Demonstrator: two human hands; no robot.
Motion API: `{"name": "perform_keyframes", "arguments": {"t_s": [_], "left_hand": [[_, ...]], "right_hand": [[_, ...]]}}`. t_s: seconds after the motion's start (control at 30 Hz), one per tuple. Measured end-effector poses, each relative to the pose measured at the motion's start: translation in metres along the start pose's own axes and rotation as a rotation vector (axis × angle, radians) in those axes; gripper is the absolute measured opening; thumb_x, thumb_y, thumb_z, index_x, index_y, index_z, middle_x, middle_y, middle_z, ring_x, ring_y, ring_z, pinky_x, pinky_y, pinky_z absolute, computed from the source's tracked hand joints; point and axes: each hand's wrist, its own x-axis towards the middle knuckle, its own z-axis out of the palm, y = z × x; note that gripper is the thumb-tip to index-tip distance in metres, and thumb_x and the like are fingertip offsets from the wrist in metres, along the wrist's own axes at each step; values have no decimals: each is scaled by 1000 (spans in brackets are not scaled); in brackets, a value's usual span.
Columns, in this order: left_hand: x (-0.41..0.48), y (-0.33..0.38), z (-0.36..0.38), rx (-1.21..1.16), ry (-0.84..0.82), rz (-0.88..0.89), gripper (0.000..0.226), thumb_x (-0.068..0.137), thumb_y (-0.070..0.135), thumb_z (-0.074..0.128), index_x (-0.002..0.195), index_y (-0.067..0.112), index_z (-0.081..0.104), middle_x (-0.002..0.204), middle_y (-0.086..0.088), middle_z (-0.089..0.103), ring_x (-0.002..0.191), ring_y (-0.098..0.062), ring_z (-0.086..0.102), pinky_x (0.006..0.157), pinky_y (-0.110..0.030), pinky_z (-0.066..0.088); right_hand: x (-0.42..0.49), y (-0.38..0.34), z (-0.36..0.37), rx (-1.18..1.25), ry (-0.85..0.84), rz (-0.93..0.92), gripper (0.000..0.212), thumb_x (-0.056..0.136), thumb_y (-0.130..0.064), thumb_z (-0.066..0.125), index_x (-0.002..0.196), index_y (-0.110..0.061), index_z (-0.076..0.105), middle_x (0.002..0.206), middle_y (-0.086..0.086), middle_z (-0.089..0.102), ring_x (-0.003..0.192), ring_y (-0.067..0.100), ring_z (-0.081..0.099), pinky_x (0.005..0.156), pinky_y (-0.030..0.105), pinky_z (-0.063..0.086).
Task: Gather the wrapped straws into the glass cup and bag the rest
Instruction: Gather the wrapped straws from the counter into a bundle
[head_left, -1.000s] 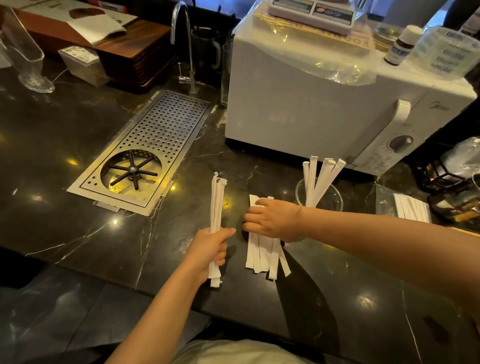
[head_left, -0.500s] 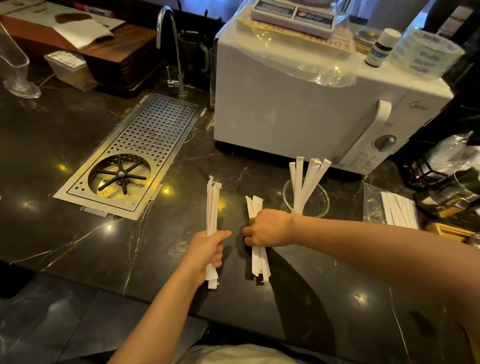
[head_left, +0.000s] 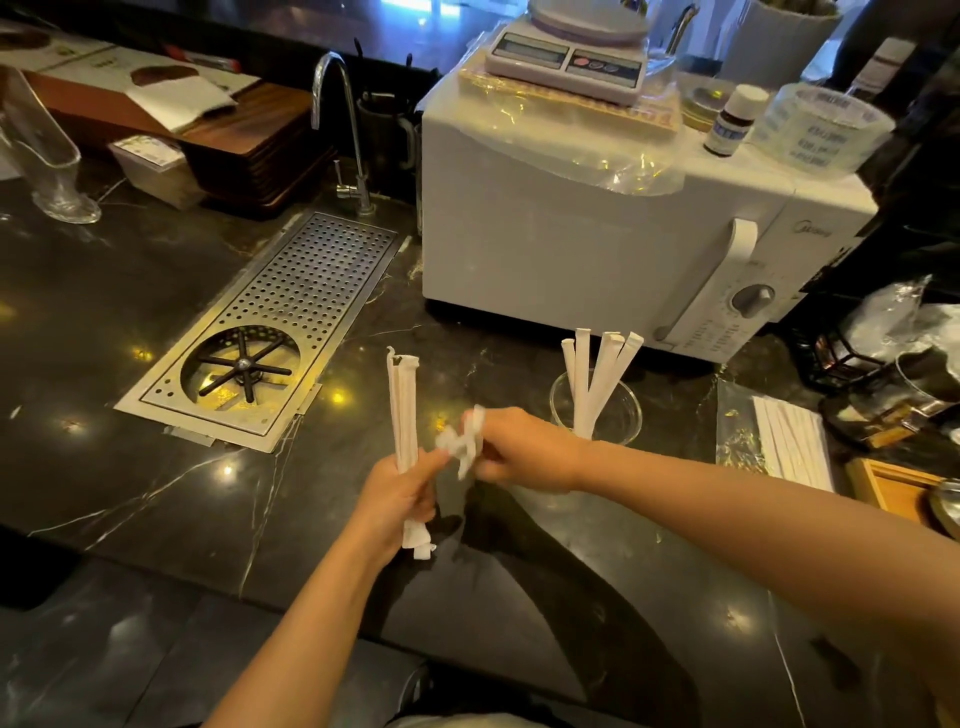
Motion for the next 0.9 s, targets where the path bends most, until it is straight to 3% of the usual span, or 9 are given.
{"name": "perform_keyframes", "arguments": {"t_s": [0.1, 0.2, 0.27, 0.33, 0.5, 0.6, 0.73, 0.8, 0.9], "left_hand": [[-1, 8, 2, 15, -48, 114, 20, 79, 15, 57, 65, 12, 42, 42, 6, 40, 31, -2, 34, 33, -13, 32], [-1, 11, 7, 127, -92, 194, 20, 76, 4, 63, 67, 12, 47, 55, -3, 43, 37, -4, 44, 39, -14, 40], [-1, 11, 13, 216, -137, 220, 25, 61, 17, 75, 75, 12, 56, 63, -3, 58, 50, -7, 60, 50, -16, 51], [-2, 10, 18, 241, -189, 222, 45, 45, 32, 75, 85, 16, 62, 68, 3, 68, 65, -6, 67, 60, -18, 55], [-4, 10, 32, 237, -271, 214, 38, 59, 12, 75, 92, 24, 61, 81, 5, 66, 78, -6, 66, 63, -15, 53], [-5, 9, 38, 260, -308, 226, 39, 58, 12, 70, 93, 28, 60, 81, 8, 69, 84, -6, 66, 67, -17, 54], [-4, 9, 46, 279, -262, 227, 31, 74, 2, 66, 88, 28, 58, 90, 0, 63, 95, -16, 60, 81, -23, 51], [-5, 8, 50, 291, -243, 217, 29, 80, -2, 59, 95, 23, 57, 92, 3, 62, 94, -13, 59, 83, -23, 49], [-7, 6, 56, 307, -226, 246, 37, 84, 6, 57, 112, 27, 45, 97, 9, 60, 95, -5, 57, 77, -17, 52]], "right_hand": [[-5, -10, -14, 379, 131, 146, 16, 88, -12, 54, 77, -22, 49, 69, -8, 52, 54, 1, 55, 53, 13, 47], [-12, -17, -24, 572, 156, 196, 4, 88, -15, 54, 85, -16, 53, 72, 0, 58, 47, -1, 57, 49, 11, 49], [-16, -21, -26, 649, 149, 186, 2, 89, -15, 53, 88, -17, 55, 73, 1, 60, 47, 1, 57, 51, 14, 49], [-20, -25, -26, 707, 157, 183, 8, 89, -15, 53, 87, -22, 55, 74, 2, 60, 49, 4, 56, 52, 14, 49], [-26, -24, -24, 742, 143, 261, 15, 89, -15, 52, 104, -12, 52, 78, 0, 59, 55, 6, 56, 56, 15, 51], [-29, -23, -21, 745, 142, 310, 25, 88, -18, 54, 110, -6, 52, 84, 3, 60, 57, 6, 58, 59, 15, 52], [-34, -25, -16, 719, 181, 343, 13, 89, -20, 54, 99, -12, 54, 65, -1, 55, 48, 3, 56, 58, 12, 51], [-34, -25, -13, 665, 222, 364, 21, 88, -22, 56, 103, -7, 57, 65, -2, 54, 58, 7, 55, 65, 16, 50], [-33, -26, -12, 537, 285, 371, 40, 84, -24, 61, 118, -6, 52, 97, 2, 61, 89, 15, 59, 76, 20, 48]]}}
